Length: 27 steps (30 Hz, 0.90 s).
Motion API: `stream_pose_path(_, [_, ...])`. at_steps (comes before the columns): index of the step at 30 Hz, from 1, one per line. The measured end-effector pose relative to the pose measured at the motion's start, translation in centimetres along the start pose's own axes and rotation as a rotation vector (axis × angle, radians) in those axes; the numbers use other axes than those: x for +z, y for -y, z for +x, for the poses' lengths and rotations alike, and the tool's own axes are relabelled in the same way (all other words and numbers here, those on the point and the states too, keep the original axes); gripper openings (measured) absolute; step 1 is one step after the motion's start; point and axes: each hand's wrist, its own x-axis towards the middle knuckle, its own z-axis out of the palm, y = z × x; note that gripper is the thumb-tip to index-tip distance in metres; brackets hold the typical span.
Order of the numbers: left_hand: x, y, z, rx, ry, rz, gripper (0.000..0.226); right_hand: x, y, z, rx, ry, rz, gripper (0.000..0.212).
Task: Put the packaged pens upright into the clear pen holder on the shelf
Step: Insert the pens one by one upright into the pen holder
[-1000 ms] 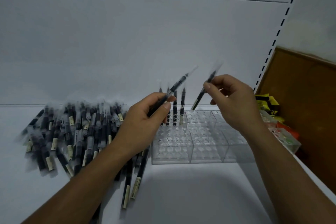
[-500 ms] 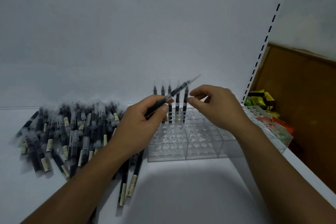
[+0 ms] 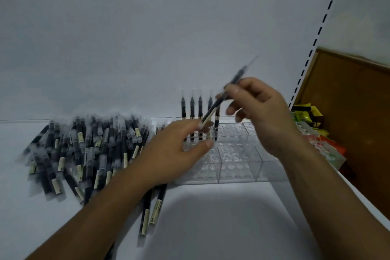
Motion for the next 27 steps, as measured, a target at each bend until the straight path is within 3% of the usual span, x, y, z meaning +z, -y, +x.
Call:
stream_pose_path(3, [0.2,0.2,-0.2,0.064,0.047,0.132,0.038,-1.4,-0.3,0.8,-0.041,-0.237,-0.083,0.007])
stream_pose_path(6, [0.4,0.5,0.0,0.104,0.04,0.159,0.035,-2.0,-1.5,1.1,-0.074,-0.288,-0.313,0.007])
stream_pose_path(11, [0.4,0.8,0.1,0.12,0.042,0.161,0.034,-1.7,-2.7,1.3,-0.103,-0.218,-0.582,0.004])
stream_pose_path(19, [0.5,0.9,0.1,0.131,0.046,0.173,0.034,-1.6,-3.4,1.6,-0.094,-0.202,-0.593,0.003])
stream_pose_path(25, [0.5,1.0,0.1,0.139,0.044,0.179,0.041,-1.8,-4.5,1.6,0.057,0.032,-0.865,0.011])
stream_pose_path(27, [0.5,0.9,0.1,0.143,0.043,0.179,0.043,-1.9,-4.5,1.6,0.077,0.034,-0.869,0.012])
